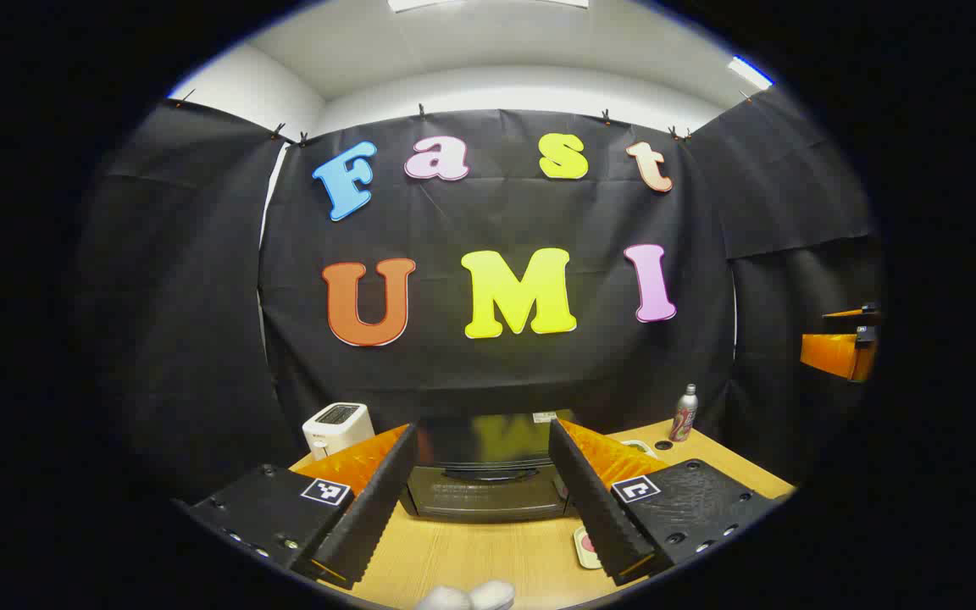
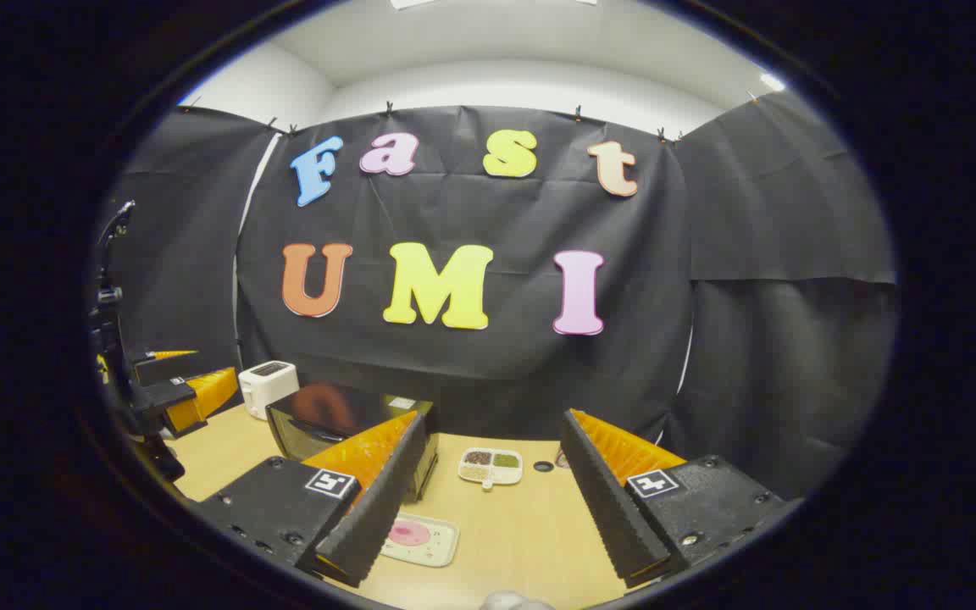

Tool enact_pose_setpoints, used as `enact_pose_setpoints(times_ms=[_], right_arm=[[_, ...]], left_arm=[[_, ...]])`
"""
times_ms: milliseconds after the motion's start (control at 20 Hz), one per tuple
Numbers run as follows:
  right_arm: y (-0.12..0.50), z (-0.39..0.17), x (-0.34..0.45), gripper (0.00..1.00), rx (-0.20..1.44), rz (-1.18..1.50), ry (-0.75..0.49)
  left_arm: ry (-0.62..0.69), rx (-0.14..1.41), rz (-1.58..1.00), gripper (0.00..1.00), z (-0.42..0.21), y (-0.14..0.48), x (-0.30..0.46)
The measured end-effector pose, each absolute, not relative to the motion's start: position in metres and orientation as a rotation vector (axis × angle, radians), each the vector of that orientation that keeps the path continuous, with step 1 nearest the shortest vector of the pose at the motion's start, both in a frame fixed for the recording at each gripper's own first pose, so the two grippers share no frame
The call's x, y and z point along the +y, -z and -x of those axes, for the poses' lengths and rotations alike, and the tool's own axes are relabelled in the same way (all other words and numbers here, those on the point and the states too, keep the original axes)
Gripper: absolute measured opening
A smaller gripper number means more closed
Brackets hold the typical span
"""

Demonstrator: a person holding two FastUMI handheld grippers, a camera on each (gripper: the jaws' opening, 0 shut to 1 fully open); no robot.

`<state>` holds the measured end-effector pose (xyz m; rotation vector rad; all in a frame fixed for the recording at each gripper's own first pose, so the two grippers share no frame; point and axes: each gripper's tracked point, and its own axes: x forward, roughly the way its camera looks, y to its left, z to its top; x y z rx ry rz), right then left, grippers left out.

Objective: Open the electric oven with the left hand, put the food in, and close the electric oven.

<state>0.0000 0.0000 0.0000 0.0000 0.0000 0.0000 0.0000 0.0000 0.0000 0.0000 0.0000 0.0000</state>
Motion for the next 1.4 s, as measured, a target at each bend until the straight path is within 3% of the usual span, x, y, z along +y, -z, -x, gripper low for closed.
enact_pose_setpoints(times_ms=[650, 900, 950, 1400], right_arm=[[0.003, -0.014, 0.004, 0.99, 0.023, 0.015, -0.013], [0.003, -0.015, 0.001, 0.99, 0.040, 0.029, -0.005], [0.004, -0.015, 0.000, 0.99, 0.045, 0.034, -0.001], [0.008, 0.001, -0.023, 0.99, 0.094, 0.058, 0.093]], left_arm=[[-0.021, 0.021, -0.017, 0.96, -0.027, 0.021, 0.006], [-0.007, 0.066, -0.002, 0.93, -0.074, 0.054, 0.000], [-0.004, 0.081, 0.004, 0.97, -0.086, 0.063, 0.000], [0.019, 0.228, -0.011, 0.97, -0.164, 0.143, -0.008]])
